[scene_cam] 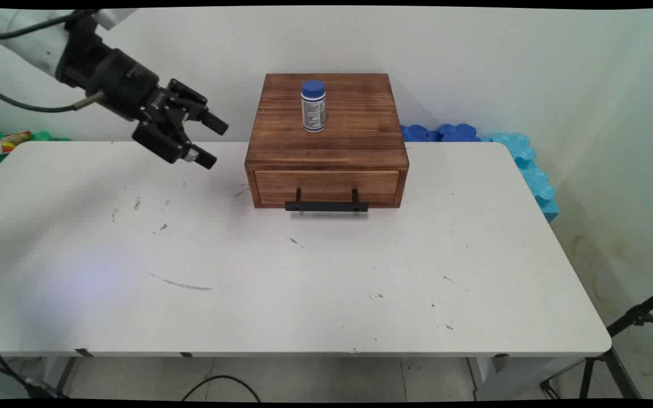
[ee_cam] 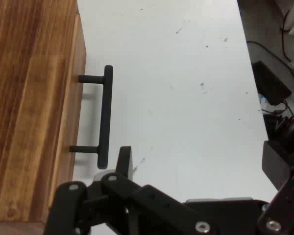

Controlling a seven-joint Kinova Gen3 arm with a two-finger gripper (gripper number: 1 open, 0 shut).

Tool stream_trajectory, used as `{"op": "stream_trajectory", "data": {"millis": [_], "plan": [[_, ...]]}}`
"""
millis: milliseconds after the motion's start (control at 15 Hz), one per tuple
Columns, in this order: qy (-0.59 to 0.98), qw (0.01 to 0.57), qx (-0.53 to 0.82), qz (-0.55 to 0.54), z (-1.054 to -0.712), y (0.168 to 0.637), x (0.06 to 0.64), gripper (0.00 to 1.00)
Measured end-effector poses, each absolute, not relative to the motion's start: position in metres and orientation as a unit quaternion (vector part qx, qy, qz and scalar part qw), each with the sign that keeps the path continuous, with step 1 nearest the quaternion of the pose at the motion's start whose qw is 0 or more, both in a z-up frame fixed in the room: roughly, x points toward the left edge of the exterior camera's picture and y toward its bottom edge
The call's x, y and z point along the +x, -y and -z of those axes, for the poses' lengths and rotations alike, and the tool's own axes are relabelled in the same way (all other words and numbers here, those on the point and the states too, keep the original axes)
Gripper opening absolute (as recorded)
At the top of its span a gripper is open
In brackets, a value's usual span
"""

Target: Open the drawer

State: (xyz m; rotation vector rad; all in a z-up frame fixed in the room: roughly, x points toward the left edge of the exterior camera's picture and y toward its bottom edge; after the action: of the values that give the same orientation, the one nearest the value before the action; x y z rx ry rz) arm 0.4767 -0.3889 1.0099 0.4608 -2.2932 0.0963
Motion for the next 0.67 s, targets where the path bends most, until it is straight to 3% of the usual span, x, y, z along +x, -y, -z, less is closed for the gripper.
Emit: {"op": "stream_trajectory", "data": {"millis": [667], "plan": [[0.910, 0.362, 0.196, -0.054, -0.989, 0.413, 0.412, 1.00]]}}
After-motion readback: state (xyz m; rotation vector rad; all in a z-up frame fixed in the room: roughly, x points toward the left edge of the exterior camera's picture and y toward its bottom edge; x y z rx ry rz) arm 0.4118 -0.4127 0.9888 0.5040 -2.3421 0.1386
